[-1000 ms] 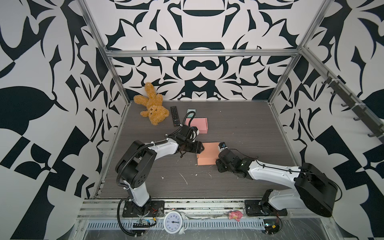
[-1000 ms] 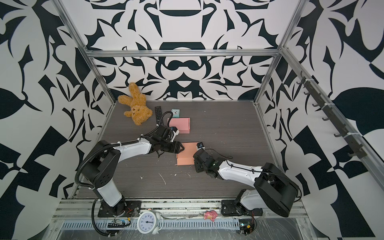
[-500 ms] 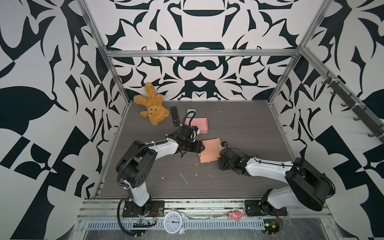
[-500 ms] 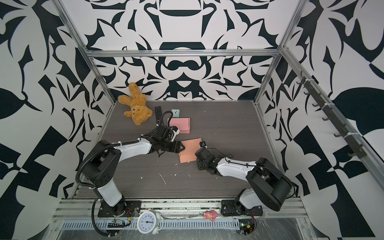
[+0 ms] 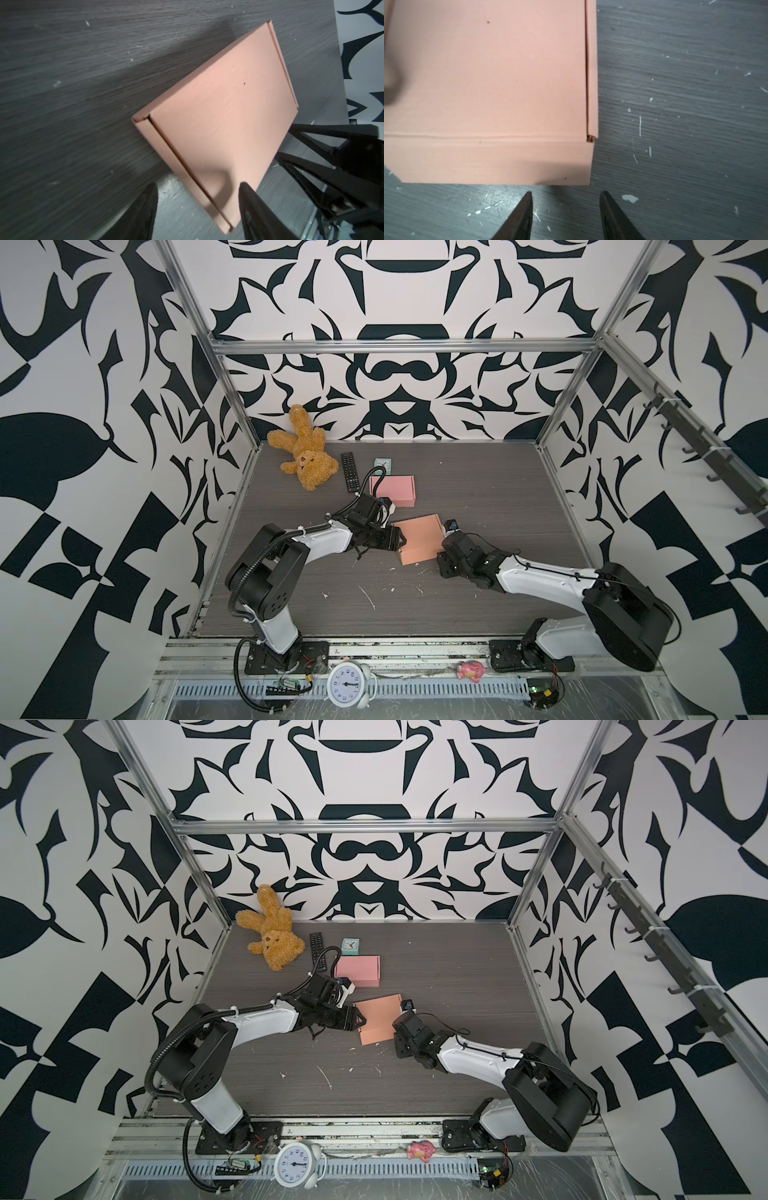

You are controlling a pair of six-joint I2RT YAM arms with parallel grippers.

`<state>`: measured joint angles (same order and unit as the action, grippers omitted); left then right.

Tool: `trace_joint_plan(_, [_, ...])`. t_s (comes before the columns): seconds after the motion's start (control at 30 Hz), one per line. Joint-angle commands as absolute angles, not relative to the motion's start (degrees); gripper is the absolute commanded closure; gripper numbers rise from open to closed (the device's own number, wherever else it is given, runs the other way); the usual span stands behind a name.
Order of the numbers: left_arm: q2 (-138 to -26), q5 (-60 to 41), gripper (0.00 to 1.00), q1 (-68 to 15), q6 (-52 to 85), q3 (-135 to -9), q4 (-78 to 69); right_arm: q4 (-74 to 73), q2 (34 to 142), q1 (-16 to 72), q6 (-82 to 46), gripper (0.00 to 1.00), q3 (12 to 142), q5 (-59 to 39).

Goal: Fold the paper box

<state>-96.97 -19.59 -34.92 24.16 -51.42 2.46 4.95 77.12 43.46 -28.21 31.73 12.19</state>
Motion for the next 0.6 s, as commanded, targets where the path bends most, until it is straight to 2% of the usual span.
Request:
trace_joint_plan(0.0, [-93.2, -22.6, 0.35, -33.9, 24.9, -50.7, 4.2, 7.1, 74.3, 43.3, -29.2, 0.47, 30.5, 11.7])
trace_joint_plan(0.2, [-93.6, -25.9, 0.33, -30.9, 23.0, -55.8, 7.7, 8.9, 68.4, 43.3, -30.2, 0.49, 29.4, 11.6])
trace_joint_plan(0.37, [-101.2, -30.2, 0.28, -30.6, 21.1, -64.8, 10.7, 9.6, 65.5, 43.2, -29.8, 0.52, 30.1, 7.9])
trace_joint_plan(0.57, [-109.7, -30.4, 0.24, -29.0, 17.6, -74.5, 16.9, 8.1, 65.8, 43.2, -29.7, 0.57, 30.5, 4.7])
